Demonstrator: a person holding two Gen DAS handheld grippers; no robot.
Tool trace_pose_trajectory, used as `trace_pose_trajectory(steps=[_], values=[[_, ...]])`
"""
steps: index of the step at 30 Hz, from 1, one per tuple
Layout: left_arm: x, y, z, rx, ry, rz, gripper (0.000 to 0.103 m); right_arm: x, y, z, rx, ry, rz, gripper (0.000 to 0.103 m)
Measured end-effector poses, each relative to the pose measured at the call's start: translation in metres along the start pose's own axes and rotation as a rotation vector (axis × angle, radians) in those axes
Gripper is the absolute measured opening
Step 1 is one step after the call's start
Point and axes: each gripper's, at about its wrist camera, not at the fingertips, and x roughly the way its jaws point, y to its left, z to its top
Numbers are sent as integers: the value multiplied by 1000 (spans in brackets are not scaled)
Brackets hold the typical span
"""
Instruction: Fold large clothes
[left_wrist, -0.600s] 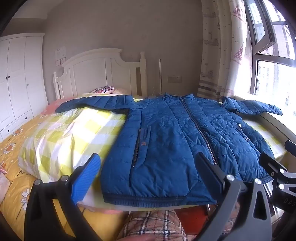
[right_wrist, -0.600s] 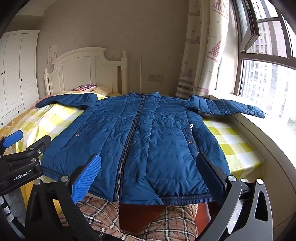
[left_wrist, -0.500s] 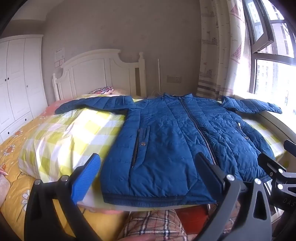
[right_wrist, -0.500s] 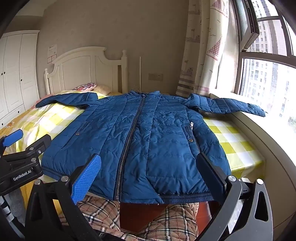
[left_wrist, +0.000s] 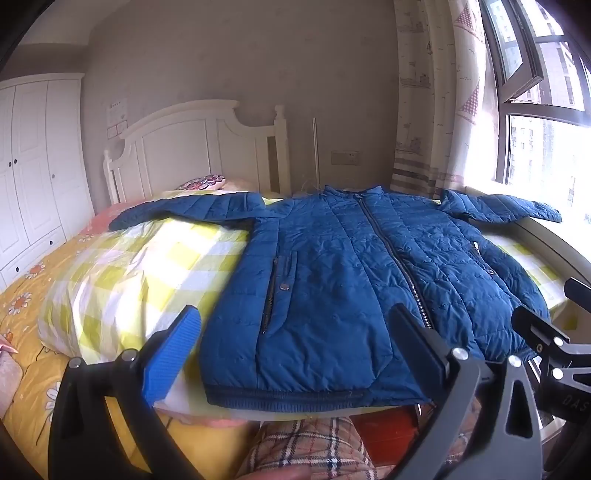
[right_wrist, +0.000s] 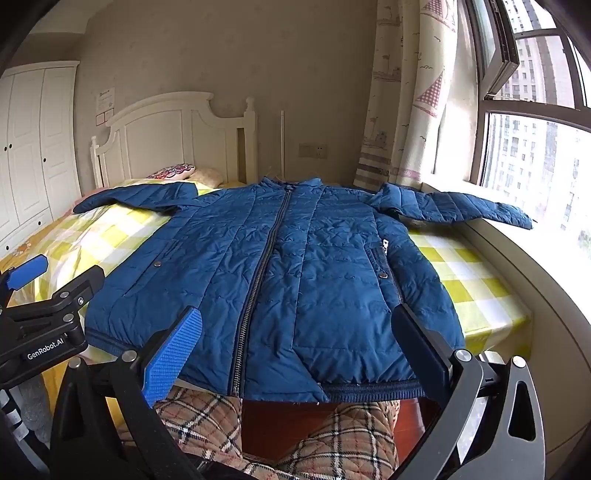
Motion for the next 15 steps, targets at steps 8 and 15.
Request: trace_pose_trajectory(steps=[8, 15], values=[[0, 0, 1, -1, 0, -2, 101, 0, -1, 1, 0, 3, 3, 99], [-1, 3, 0, -5, 2, -3, 101, 1, 1, 0, 1, 8, 8, 99]])
